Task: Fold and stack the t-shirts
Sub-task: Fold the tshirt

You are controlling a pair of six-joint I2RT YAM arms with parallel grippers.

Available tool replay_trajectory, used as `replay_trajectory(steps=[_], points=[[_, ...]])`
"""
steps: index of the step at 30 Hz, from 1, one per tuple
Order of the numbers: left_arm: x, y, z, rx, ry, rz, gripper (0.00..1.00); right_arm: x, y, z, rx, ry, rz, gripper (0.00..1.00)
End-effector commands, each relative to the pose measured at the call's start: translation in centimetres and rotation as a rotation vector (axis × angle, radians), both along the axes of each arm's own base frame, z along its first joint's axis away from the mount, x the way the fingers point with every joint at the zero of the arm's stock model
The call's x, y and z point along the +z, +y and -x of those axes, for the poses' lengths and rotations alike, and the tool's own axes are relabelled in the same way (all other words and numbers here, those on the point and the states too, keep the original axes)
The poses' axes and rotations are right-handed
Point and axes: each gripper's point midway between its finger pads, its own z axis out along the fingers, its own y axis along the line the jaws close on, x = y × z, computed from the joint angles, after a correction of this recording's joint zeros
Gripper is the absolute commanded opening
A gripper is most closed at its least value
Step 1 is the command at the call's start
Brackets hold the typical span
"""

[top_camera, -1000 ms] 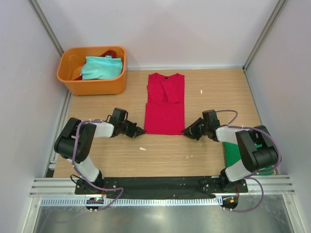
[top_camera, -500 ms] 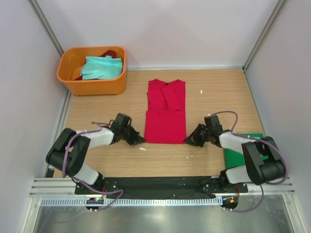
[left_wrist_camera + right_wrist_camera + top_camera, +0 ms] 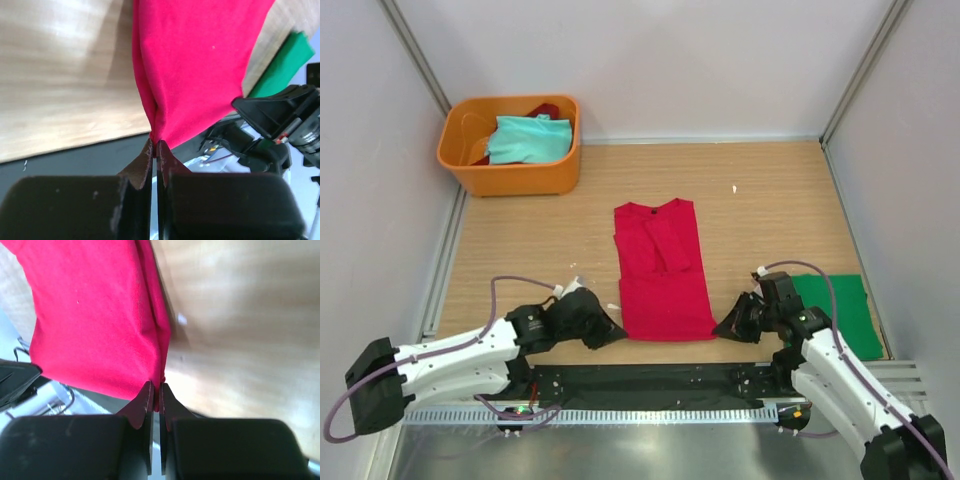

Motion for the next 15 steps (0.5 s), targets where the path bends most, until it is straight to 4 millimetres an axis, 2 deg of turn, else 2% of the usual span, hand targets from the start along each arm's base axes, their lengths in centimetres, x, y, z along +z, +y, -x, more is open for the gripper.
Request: replay_trajectory(steps=[1, 2, 9, 11, 12, 14, 15], points=[[-1.4, 2.0, 0.7, 0.103, 0.002, -0.107, 0.0, -0.2, -0.6, 3.8, 0.029, 0.105, 0.009, 0.02], [-1.1, 1.4, 1.5, 0.087, 0.007, -0.096, 0.0, 0.1, -0.6, 4.0, 0.028, 0.101, 0.0, 0.02], [-0.9, 0.3, 3.4, 0.05, 0.027, -0.101, 0.0, 1.0, -0.9, 6.5, 0.063, 0.138, -0.018, 0.02], [0.1, 0.1, 3.3, 0.051, 0.02, -0.082, 0.0, 1.2, -1.0, 7.2, 0.072, 0.144, -0.017, 0.02], [0.2, 0.6, 3.3, 0.057, 0.015, -0.103, 0.0, 1.9, -1.1, 7.0, 0.08, 0.125, -0.015, 0.02], [2.2, 0.8, 2.5, 0.086, -0.022, -0.075, 0.0, 2.6, -1.2, 7.2, 0.092, 0.138, -0.001, 0.02], [2.6, 1.5, 2.3, 0.085, -0.041, -0.094, 0.0, 3.8, -1.1, 6.6, 0.108, 0.103, 0.003, 0.02]])
